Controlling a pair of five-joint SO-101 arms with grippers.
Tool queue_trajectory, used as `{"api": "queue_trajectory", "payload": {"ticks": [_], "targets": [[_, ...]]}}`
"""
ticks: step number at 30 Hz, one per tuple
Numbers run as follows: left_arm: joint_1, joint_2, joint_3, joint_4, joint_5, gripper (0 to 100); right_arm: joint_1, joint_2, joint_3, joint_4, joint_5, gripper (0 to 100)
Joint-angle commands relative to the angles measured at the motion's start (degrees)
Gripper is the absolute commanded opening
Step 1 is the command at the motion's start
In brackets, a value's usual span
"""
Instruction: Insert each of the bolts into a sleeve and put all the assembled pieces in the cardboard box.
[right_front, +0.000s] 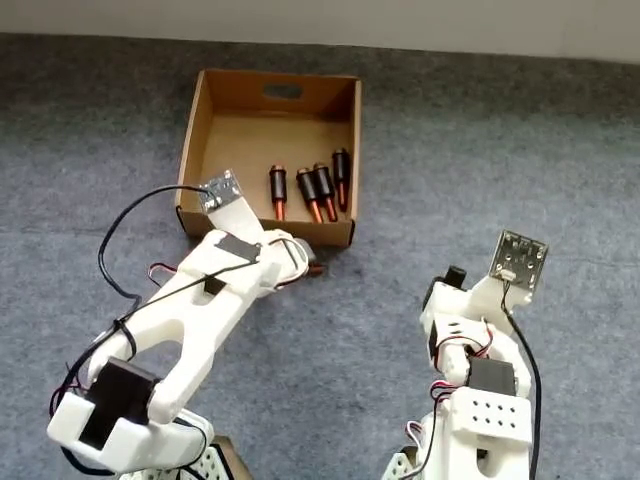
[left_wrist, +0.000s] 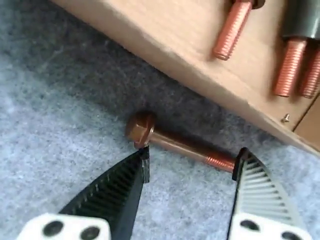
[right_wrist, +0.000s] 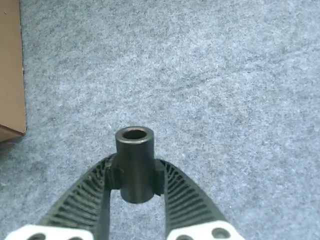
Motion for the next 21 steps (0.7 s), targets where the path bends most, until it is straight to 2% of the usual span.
{"api": "queue_trajectory", "payload": {"ticks": [1, 5, 10, 15, 18, 21], "targets": [[-0.48, -0.13, -2.42, -0.79, 0.35, 28, 0.40, -0.75, -0.22, -1.19, -0.44, 0.6], [-0.48, 0.48, -2.07, -0.70, 0.35, 28, 0.48, -0.75, -0.22, -1.19, -0.44, 0.6], [-0.22, 8.48, -5.58, -0.18, 0.35, 28, 0.48, -0.66, -0.13, -1.19, -0.44, 0.6], [-0.13, 11.30, -12.00, 7.47, 0.35, 28, 0.48, -0.66, -0.13, -1.19, -0.44, 0.6], [-0.13, 11.21, -12.18, 8.26, 0.35, 28, 0.48, -0.75, -0.13, -1.19, -0.44, 0.6], [-0.04, 11.21, -12.00, 8.53, 0.35, 21, 0.48, -0.75, -0.13, -1.19, -0.44, 0.6]]}}
